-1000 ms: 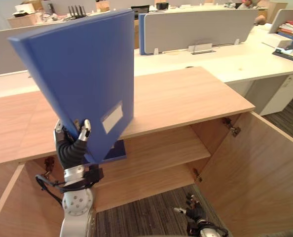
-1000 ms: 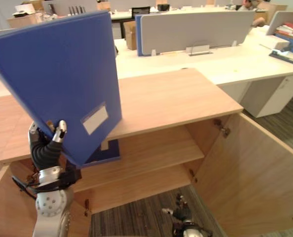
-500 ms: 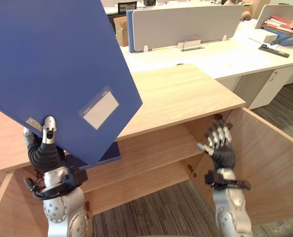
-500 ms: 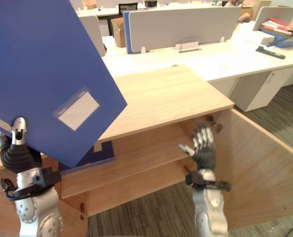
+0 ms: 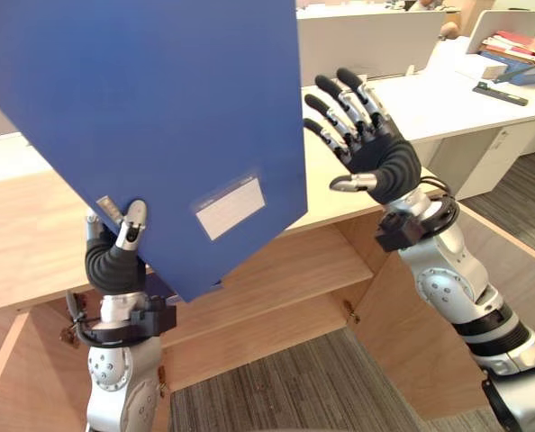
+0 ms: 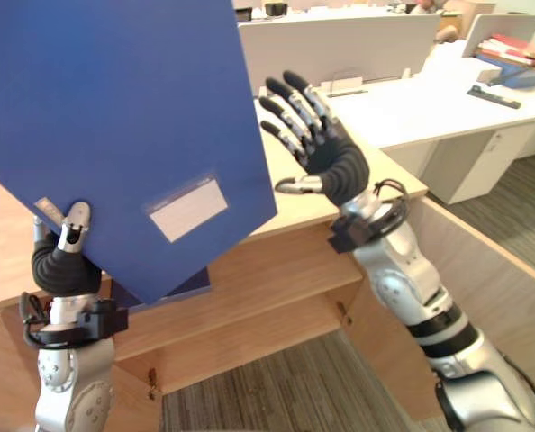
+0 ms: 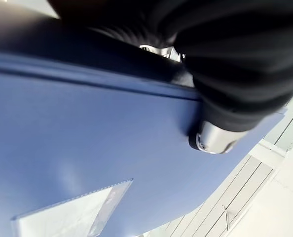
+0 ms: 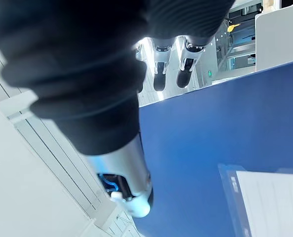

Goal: Walk over to the cabinet, pick up the folder, carry it to the office cabinet, place the folder inside the office cabinet, then close the office cabinet door

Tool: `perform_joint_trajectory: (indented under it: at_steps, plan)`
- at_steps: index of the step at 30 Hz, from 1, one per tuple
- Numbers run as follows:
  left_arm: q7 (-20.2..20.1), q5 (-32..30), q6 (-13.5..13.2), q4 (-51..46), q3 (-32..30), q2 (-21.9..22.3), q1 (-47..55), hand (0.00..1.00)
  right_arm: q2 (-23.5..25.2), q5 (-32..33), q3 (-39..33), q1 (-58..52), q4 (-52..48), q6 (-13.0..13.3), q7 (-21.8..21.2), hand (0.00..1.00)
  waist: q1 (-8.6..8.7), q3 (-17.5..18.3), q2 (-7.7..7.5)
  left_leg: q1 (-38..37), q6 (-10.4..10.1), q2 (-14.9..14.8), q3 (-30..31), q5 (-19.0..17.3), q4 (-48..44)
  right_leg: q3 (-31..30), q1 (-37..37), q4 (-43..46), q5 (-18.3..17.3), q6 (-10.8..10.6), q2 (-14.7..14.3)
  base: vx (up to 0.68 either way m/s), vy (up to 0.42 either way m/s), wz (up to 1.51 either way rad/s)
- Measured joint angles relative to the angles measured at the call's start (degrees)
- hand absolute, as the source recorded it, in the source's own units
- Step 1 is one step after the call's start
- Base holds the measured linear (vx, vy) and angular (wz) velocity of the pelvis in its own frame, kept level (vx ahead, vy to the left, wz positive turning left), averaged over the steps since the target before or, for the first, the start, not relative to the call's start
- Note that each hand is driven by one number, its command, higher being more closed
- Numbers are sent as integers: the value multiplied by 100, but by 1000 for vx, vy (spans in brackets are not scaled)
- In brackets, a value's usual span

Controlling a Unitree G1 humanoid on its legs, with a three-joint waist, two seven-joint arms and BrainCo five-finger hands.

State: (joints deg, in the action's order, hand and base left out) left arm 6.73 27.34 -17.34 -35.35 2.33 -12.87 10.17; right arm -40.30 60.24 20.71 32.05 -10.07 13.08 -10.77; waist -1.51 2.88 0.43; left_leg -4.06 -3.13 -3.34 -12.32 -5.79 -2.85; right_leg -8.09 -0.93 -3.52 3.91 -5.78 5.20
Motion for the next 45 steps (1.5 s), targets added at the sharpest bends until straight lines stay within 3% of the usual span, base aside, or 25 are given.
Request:
perform_joint_trajectory:
  at_steps: [12,20,24,30,37,38,45]
  plan:
    - [-162,218,13,189,350,-107,-142,100,-4,358,122,1319,1332,32,470,0,-107,6,4,98,32,40,218,75,-12,225,26,3,6,0,62,1,5,9]
    - [-159,247,14,189,347,-98,-243,100,389,-516,-149,1333,1487,62,802,0,-140,7,4,93,38,66,293,187,74,312,11,53,16,1,83,0,4,6]
    - [-151,247,14,211,346,-95,-250,100,502,-509,-79,1333,1473,59,647,0,-135,7,3,95,35,67,280,207,78,306,2,51,39,4,83,0,0,0]
    - [-152,246,14,212,466,-99,-305,100,497,-270,614,1334,1270,-27,103,0,-122,9,0,98,25,64,266,229,90,302,-7,37,49,8,78,0,0,0]
    - [-150,243,10,218,469,-261,-300,100,188,-288,1062,1342,1128,-70,-35,0,-159,30,-26,97,26,64,266,233,123,304,-13,19,56,7,76,21,10,0]
    - [-149,242,10,219,469,-328,-298,100,45,-277,1207,1345,1075,-86,-42,100,-170,42,-40,98,26,63,267,233,132,305,-13,9,58,7,74,0,0,0]
    - [-149,217,7,221,489,-592,-291,100,-463,358,1637,1350,967,-268,-151,100,-201,119,-79,97,25,59,270,233,149,311,-11,-2,72,6,70,20,8,0]
